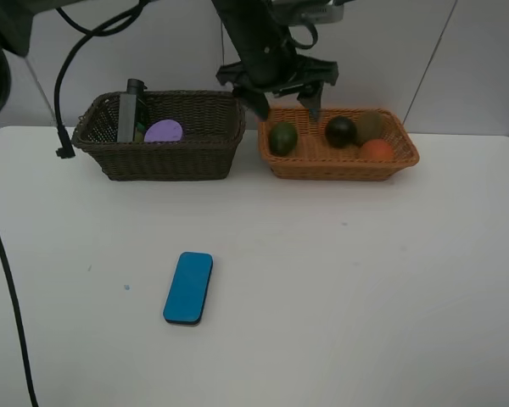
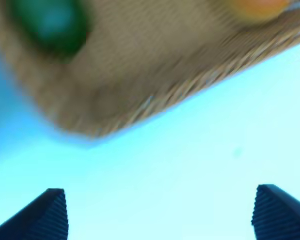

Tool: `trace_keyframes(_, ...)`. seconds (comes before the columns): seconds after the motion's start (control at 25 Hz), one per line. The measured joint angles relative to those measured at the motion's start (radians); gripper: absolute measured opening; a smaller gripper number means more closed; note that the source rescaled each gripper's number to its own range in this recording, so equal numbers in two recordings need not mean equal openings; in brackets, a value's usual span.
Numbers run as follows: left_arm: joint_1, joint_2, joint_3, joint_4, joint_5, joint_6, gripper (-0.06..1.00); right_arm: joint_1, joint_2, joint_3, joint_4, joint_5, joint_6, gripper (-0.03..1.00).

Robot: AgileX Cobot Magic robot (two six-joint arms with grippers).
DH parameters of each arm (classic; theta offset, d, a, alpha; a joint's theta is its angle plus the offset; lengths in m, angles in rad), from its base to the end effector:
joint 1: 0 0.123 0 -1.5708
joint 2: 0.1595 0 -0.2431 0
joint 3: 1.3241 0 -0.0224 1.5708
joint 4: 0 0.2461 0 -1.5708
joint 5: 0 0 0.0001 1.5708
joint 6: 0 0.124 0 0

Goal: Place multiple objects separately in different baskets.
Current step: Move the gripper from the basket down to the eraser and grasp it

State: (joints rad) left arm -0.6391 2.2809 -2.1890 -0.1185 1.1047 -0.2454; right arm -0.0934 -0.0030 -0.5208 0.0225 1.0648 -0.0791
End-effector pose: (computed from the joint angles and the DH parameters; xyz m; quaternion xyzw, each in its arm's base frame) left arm 0.3831 -0.3010 0.1908 0.1765 0.9557 -0.1497 0.1816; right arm 0.0600 -0.0032 0.2660 0.0055 0.8480 -0.0345 0.5289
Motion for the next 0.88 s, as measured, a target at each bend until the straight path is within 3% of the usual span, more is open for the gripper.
trace_keyframes(0.12,-0.002,-0.032,0.004,0.06,0.091,-0.143,0.97,0.0,0.0,0.0,0.0,0.0,0.0,1.0)
trace_keyframes(0.4,-0.078,-0.083,0.11,0.069,0.095,-0.263,0.97,0.0,0.0,0.0,0.0,0.0,0.0,1.0)
trace_keyframes(0.76,-0.129,-0.24,0.503,0.073,0.096,-0.402,0.97,0.0,0.0,0.0,0.0,0.0,0.0,1.0)
trace_keyframes(0.88,-0.129,-0.321,0.649,0.061,0.053,-0.42,0.97,0.0,0.0,0.0,0.0,0.0,0.0,1.0)
